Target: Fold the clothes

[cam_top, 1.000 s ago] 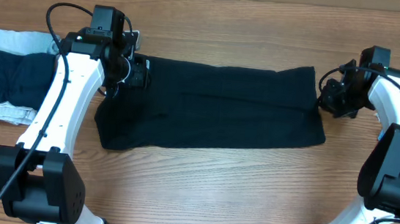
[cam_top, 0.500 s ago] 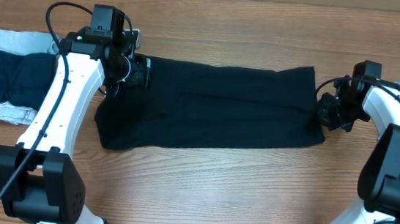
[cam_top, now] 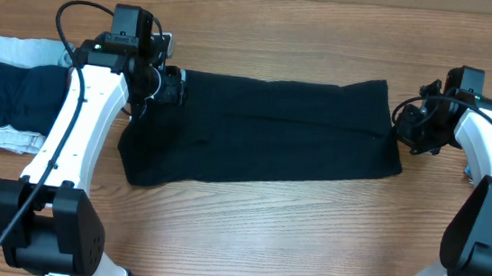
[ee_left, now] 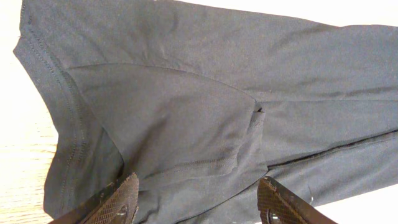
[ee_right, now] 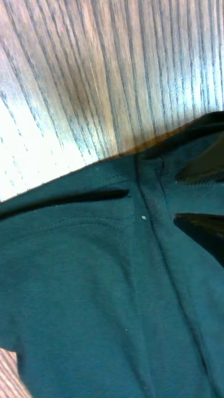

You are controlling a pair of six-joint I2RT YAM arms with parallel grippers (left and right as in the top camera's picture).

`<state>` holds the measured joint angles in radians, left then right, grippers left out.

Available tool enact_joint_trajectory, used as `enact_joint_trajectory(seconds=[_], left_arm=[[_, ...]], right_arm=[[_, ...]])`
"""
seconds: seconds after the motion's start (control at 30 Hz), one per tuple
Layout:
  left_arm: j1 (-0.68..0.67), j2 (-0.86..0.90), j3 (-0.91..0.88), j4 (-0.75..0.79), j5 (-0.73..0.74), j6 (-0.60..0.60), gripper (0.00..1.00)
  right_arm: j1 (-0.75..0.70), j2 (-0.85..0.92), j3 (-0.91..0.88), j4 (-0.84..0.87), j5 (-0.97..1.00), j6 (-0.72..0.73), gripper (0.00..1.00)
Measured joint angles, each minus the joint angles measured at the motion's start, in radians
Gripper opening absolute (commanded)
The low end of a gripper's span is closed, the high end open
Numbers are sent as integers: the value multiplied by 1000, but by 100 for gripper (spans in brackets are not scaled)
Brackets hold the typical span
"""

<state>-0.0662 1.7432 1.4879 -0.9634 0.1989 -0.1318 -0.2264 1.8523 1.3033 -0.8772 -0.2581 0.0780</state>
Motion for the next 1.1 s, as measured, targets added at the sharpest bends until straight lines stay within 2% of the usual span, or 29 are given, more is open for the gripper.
enact_joint_trajectory(seconds=[0.03,0.07,0.1,0.23,0.3,0.53,0.77,0.83,0.9,0.97,1.1], left_arm=[[0,0,0,0,0,0,65],[0,0,0,0,0,0,65],[0,0,0,0,0,0,65],[0,0,0,0,0,0,65],[0,0,0,1,0,0,66],[0,0,-1,4,0,0,66],[0,0,-1,6,0,0,66],[0,0,-1,6,0,0,66],[0,0,-1,6,0,0,66],[0,0,-1,6,0,0,66],[0,0,-1,4,0,0,66]], right_arm=[[0,0,0,0,0,-1,20],[0,0,0,0,0,-1,36],[0,0,0,-1,3,-1,46],[0,0,-2,37,69,0,50],[0,0,-16,78,85,0,45],[0,5,-43,80,88,0,39],[0,5,-51,79,85,1,39],[0,5,-78,112,84,13,30],[0,5,-104,127,81,27,11],[0,5,-112,141,63,42,4],[0,5,-109,123,19,46,4]])
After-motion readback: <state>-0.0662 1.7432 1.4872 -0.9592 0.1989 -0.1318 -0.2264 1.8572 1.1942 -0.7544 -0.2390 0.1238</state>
